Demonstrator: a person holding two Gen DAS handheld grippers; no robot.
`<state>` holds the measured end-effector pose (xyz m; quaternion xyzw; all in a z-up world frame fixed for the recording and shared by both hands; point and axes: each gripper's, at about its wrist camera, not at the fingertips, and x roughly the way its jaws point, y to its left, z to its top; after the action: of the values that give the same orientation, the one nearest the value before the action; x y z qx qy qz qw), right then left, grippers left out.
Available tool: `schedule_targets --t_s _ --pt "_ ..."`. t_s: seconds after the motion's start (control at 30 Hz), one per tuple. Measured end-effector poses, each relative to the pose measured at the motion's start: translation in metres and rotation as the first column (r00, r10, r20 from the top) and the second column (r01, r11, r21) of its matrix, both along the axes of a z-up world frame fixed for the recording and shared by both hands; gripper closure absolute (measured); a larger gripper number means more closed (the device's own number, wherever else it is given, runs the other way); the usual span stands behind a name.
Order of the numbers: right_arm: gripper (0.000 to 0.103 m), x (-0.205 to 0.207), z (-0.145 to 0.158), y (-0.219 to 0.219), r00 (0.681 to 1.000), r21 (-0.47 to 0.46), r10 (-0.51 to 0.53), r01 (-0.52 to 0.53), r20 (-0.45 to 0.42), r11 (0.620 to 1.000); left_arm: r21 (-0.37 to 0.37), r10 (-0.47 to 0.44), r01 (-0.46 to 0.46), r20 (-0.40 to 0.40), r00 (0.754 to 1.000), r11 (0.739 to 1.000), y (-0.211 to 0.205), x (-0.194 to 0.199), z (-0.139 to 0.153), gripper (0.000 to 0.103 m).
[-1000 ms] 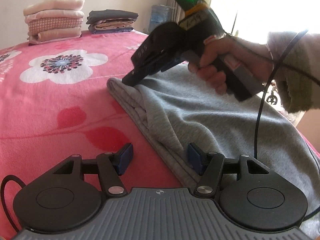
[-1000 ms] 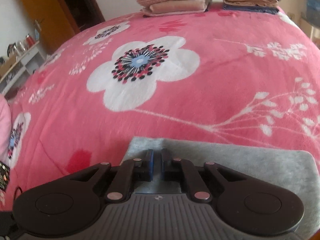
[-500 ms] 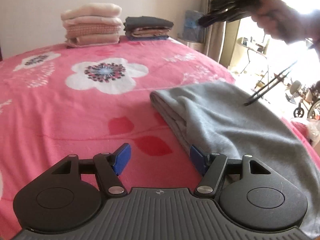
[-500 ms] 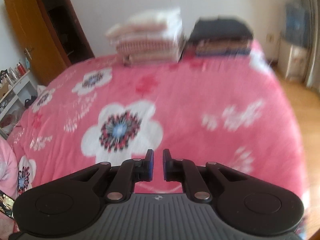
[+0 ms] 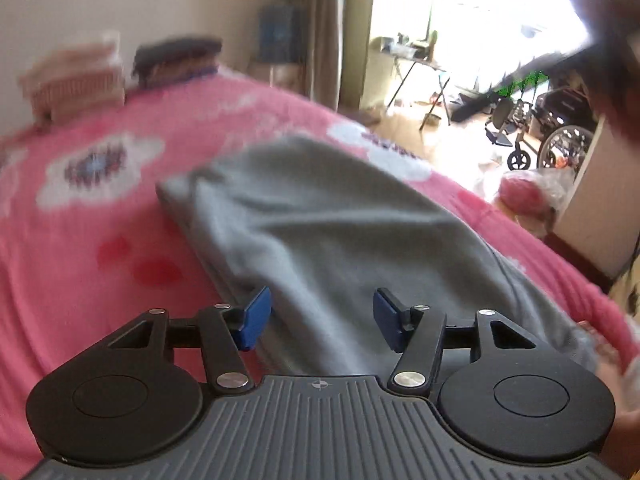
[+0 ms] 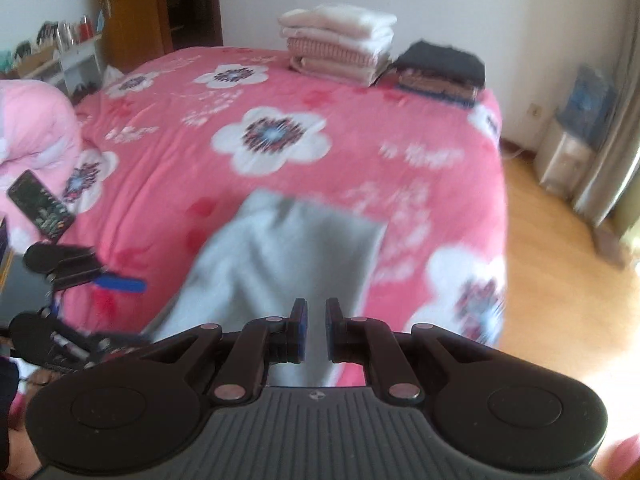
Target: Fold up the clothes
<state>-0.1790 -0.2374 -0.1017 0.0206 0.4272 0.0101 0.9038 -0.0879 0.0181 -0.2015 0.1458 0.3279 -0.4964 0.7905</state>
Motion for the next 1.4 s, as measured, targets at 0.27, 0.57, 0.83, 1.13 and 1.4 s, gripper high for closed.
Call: schedule_targets --t_s 0.27,0.57,0.83,1.13,1.4 --pt "0.093 -0.035 -0.056 0.024 0.990 0.223 -0.137 0.129 0.020 0.966 0.012 0.109 -0.108 -0.200 0.974 0.994 -0.008 0.024 -0.014 0.062" --pt "0.093 -0.050 -0.060 0.017 0.985 0.254 -0.170 0.162 0.010 0.953 0.052 0.205 -0.199 -0.339 0.918 0.979 -0.016 0.043 -0.035 0.086" --pt "0.093 -0.052 -0.068 0.014 0.985 0.275 -0.174 0.170 -0.011 0.946 0.034 0.265 -0.278 -0.437 0.860 0.960 -0.001 0.051 -0.033 0.096" --pt "0.093 -0.054 -0.071 0.015 0.983 0.292 -0.181 0.181 -0.029 0.939 0.072 0.243 -0.233 -0.360 0.901 0.970 -0.007 0.040 -0.034 0.089" --pt "0.093 -0.056 -0.069 0.015 0.982 0.294 -0.188 0.188 -0.028 0.937 0.058 0.283 -0.283 -0.380 0.881 0.957 0.003 0.043 -0.026 0.097"
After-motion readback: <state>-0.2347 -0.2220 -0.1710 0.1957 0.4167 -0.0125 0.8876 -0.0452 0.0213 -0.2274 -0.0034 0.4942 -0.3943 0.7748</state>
